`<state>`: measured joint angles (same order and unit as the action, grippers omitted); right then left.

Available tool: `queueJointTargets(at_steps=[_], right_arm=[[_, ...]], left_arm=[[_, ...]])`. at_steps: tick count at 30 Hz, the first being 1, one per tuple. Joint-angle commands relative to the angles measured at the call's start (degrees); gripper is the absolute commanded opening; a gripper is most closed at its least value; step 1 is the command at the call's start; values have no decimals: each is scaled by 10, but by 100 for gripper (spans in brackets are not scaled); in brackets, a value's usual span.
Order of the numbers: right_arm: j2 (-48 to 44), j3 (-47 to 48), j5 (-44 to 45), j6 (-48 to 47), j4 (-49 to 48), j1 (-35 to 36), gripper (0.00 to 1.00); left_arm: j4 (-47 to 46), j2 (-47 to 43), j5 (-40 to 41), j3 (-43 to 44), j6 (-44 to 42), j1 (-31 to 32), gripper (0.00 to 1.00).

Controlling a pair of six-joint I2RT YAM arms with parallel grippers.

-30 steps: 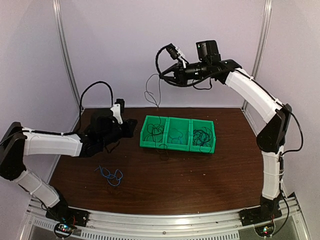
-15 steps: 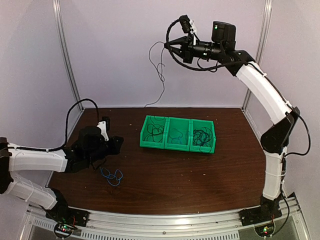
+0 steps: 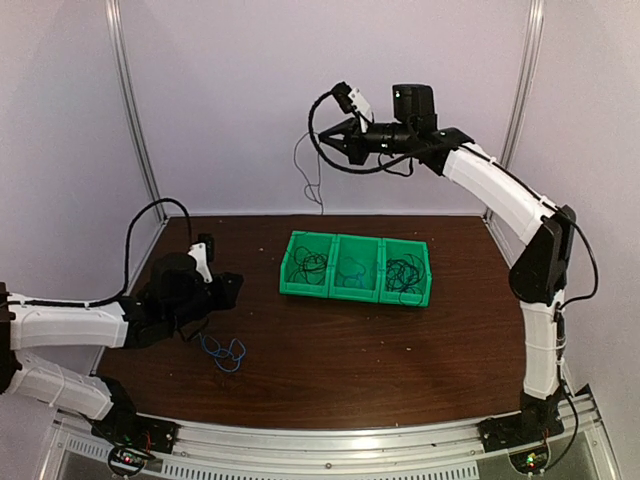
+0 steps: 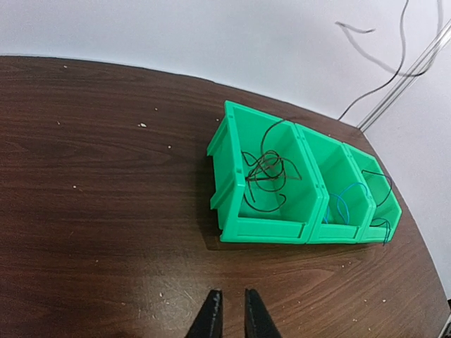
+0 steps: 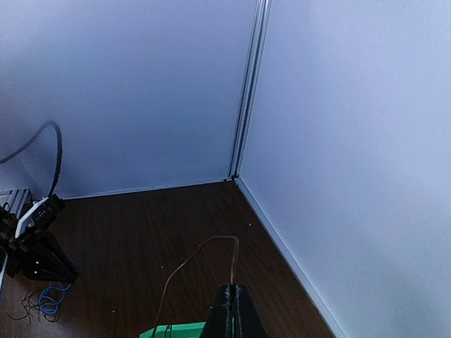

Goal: Untangle the cables

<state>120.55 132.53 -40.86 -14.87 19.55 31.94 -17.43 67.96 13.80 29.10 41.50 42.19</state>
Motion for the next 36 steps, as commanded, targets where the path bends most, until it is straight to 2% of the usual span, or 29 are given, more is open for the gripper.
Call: queueJointTargets(at_steps=[1, 6, 12, 16, 20, 23, 26, 30, 33, 36], right_arm=[[5, -87, -5, 4, -20, -3, 0], [5, -164, -19, 9, -19, -3, 0], [36, -180, -25, 19, 8, -4, 0], [72, -163, -18, 30, 24, -2, 0], [137, -101, -11, 30, 77, 4, 0], [162, -87, -5, 37, 71, 11, 0], [182, -65, 26, 38, 63, 20, 0], [208, -46, 129, 39, 50, 29, 0], [223, -42, 174, 45, 53, 30, 0], [212, -42, 175, 46, 68, 30, 12]], left_arm=[[0, -20, 16, -14, 1, -2, 12], [7, -36, 22, -22, -3, -2, 13], [17, -59, 32, -38, -1, -3, 13], [30, -79, 36, -45, 2, -3, 13], [46, -97, 43, -53, 6, -3, 14], [58, -111, 49, -58, 10, -3, 14], [74, -124, 53, -61, 15, -3, 15], [103, -132, 57, -58, 27, -3, 16], [121, -138, 53, -61, 39, -2, 17], [136, -142, 49, -62, 46, -2, 19]])
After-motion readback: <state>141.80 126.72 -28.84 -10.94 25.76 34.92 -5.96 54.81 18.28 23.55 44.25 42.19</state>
